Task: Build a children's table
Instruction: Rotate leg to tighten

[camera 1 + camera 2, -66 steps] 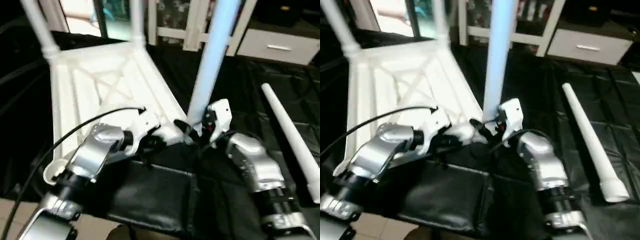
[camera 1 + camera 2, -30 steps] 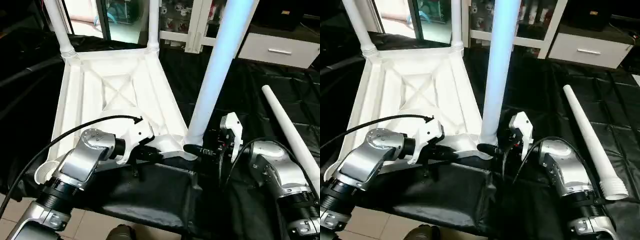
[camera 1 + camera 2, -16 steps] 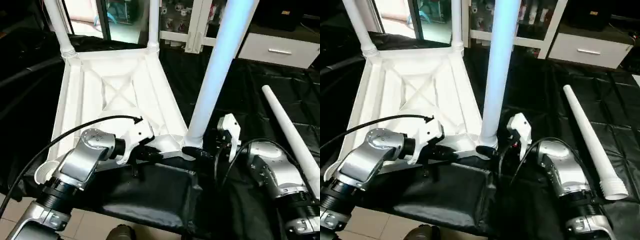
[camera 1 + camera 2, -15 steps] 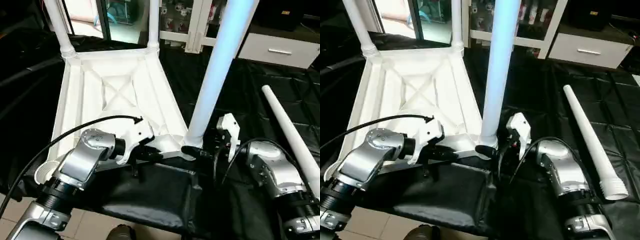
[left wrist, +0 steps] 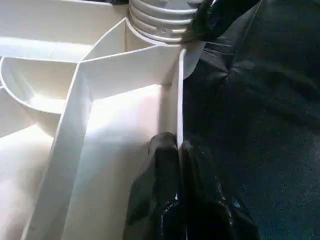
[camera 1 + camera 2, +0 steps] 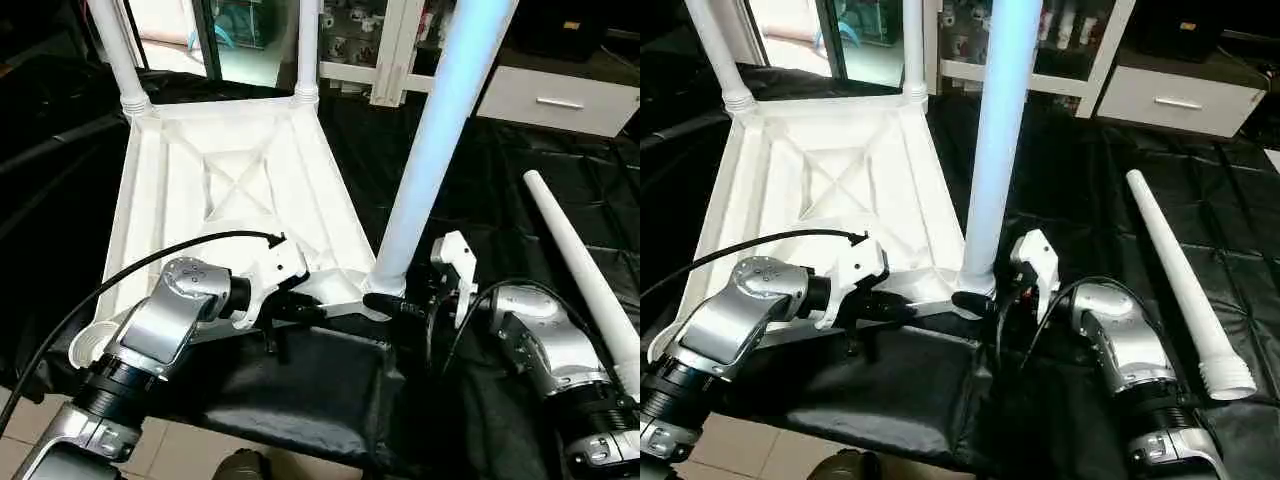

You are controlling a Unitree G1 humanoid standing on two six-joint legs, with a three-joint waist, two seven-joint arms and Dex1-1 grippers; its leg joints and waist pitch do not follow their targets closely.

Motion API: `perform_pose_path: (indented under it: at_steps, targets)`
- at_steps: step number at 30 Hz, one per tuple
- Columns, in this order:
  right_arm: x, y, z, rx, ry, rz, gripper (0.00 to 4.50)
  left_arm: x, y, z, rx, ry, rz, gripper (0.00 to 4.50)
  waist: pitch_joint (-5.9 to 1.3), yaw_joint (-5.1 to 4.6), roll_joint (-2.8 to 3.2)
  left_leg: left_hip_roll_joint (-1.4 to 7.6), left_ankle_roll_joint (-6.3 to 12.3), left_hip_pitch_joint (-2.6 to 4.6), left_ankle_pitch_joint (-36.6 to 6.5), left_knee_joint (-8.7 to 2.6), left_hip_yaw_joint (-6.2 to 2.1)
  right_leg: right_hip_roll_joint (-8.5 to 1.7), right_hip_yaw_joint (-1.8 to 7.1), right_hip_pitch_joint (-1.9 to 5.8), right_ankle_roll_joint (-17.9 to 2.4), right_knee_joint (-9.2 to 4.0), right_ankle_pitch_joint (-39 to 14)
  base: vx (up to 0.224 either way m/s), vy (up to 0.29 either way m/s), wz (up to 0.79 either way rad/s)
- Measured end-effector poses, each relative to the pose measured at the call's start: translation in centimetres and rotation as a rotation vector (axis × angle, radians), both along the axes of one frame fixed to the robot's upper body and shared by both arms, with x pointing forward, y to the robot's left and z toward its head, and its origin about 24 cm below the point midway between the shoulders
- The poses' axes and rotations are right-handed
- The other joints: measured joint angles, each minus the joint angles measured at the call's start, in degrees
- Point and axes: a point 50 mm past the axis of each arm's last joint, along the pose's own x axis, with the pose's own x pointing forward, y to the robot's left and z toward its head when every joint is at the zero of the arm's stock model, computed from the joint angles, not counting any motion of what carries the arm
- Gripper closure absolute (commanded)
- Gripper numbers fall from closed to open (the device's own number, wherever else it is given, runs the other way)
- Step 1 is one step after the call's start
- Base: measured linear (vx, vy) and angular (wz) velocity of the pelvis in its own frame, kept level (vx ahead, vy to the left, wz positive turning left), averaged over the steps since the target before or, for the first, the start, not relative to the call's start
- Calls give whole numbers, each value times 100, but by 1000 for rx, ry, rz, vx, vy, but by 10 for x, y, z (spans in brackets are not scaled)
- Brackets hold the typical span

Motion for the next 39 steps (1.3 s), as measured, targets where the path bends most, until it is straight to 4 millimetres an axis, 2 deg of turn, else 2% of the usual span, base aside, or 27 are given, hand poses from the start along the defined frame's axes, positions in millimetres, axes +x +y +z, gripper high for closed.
perform_pose_path:
  at_steps: [9,13,15,18,23,29,34,35,39]
  targets:
    - [0,3,-3,10,-11,-31,172,1,1,0,3,-3,12,450,0,-25,-2,1,0,2,0,-1,-1,1,-1,-1,-1,1,1,0,0,0]
    - [1,8,-7,3,-26,-136,173,7,-3,-2,7,-5,56,450,0,-45,-3,1,0,7,0,0,-1,2,1,-1,17,0,-10,0,0,0]
    - [5,14,-10,0,-38,-246,173,14,-11,-3,9,-11,107,450,-4,-59,-9,0,0,10,0,0,0,2,3,2,18,-1,-11,0,0,0]
    - [20,25,-13,14,-46,-506,173,28,-28,-3,8,-21,215,450,-6,-162,-22,0,-2,10,1,-2,-2,2,1,-3,21,-9,-13,0,0,0]
    - [35,45,-16,57,-15,-811,174,42,-53,-2,-1,-8,328,450,-6,-237,-37,-2,-2,9,0,-3,-13,3,-9,1,26,-33,-16,0,0,0]
    - [35,47,-15,46,-62,-846,175,43,-58,-1,-6,-6,337,450,-7,-234,-41,-8,-1,-9,1,-13,-10,3,-5,9,24,-93,-14,0,0,0]
    - [33,47,-16,62,-70,-850,175,43,-58,-1,-6,-5,335,450,-7,-221,-40,-10,-1,-9,1,-15,-7,3,-1,9,23,-92,-12,0,0,0]
    - [33,46,-16,64,-70,-851,119,43,-58,-1,-6,-5,335,450,-7,-217,-40,-10,-1,-8,1,-21,-7,3,-2,9,23,-92,-11,0,0,0]
    - [32,47,-17,89,-62,-837,85,43,-58,-1,-6,-6,335,450,-7,-213,-40,-9,-1,-6,1,-32,-8,3,-5,8,23,-92,-11,0,0,0]
